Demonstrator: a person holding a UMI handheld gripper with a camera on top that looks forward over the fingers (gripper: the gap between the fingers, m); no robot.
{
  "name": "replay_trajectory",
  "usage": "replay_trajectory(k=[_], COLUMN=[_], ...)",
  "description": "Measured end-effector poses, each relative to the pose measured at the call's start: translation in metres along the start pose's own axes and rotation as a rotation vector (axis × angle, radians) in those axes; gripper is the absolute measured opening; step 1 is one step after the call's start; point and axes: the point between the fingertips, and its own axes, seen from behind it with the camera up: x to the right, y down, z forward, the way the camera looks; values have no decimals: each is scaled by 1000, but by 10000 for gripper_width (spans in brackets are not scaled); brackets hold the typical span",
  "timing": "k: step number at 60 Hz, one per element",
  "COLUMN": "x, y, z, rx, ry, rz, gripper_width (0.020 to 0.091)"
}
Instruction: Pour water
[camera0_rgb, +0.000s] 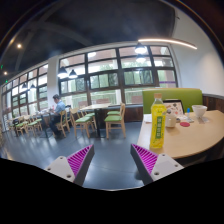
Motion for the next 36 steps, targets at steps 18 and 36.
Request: replay_trajectory(k=[18, 36], x=[72, 182], y=[-17, -48], z=[12, 81], rx=[46, 77], ry=[126, 301], rz=[-19, -104], gripper_width=[821, 821])
